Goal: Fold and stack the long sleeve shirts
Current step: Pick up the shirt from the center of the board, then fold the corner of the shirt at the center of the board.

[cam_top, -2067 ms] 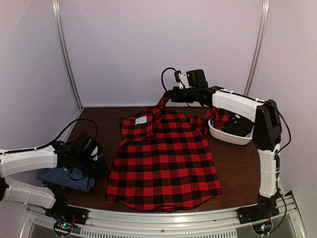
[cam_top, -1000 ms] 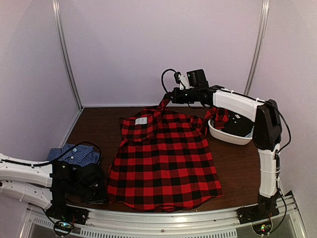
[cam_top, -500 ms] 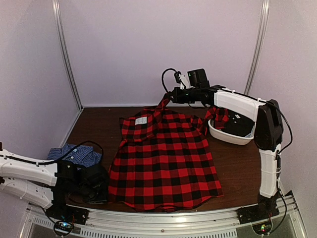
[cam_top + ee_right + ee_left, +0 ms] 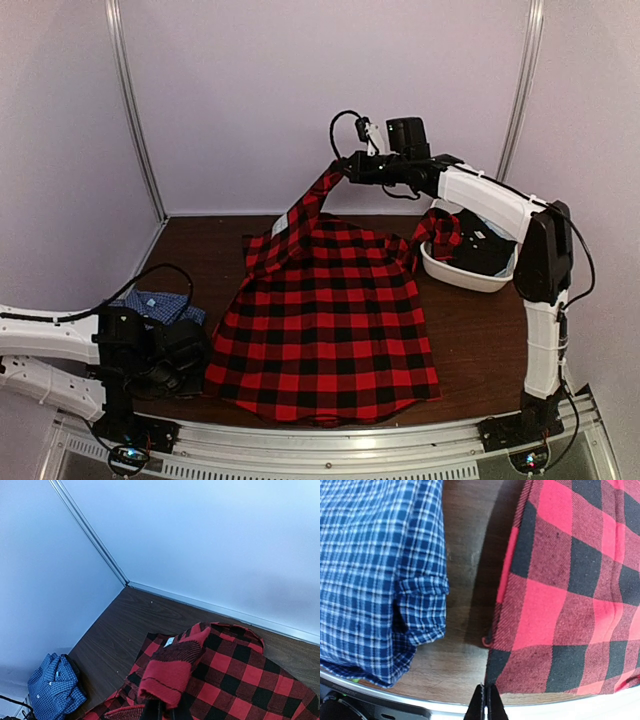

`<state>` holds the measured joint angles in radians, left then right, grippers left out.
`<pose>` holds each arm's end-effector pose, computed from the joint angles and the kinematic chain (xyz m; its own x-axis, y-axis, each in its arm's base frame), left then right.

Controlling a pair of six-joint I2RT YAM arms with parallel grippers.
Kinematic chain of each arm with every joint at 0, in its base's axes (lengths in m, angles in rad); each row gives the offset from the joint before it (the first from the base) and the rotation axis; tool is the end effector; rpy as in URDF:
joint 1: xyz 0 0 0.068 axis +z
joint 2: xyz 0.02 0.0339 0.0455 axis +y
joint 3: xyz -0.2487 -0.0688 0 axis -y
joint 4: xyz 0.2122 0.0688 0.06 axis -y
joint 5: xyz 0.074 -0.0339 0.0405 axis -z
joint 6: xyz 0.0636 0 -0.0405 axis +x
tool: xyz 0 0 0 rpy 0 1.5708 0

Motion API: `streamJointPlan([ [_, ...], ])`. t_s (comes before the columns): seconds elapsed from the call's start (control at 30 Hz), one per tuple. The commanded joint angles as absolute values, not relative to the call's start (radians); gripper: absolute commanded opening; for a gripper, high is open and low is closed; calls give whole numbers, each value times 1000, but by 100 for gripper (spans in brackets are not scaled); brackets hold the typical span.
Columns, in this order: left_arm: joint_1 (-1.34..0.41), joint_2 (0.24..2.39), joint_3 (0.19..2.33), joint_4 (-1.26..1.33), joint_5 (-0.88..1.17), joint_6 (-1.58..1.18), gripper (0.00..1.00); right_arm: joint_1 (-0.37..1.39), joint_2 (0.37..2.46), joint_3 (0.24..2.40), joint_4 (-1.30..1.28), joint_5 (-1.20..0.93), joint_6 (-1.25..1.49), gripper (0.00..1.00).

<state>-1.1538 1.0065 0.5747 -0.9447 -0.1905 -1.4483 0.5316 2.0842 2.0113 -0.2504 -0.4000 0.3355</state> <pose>0.0641 -0.1151 0.1554 -0.9249 -0.3183 -0.2080 -0.2865 0.9431 -0.1689 0.4045 0.2666 0.3324 -0.5171 0.0477 -0.8546 -0.6512 0.6260 0.4290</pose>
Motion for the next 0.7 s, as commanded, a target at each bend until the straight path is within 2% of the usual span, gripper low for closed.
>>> streamJointPlan([
  [0.0, -1158, 1029, 631, -971, -215, -1347, 0, 509, 2082, 2064, -244, -420, 320, 0],
  [0.33, -1160, 1200, 871, -799, -116, -949, 0, 463, 2061, 2064, -258, -417, 301, 0],
  [0.67, -1160, 1441, 1032, -650, 66, -720, 0, 396, 1986, 1987, -261, -378, 290, 0],
])
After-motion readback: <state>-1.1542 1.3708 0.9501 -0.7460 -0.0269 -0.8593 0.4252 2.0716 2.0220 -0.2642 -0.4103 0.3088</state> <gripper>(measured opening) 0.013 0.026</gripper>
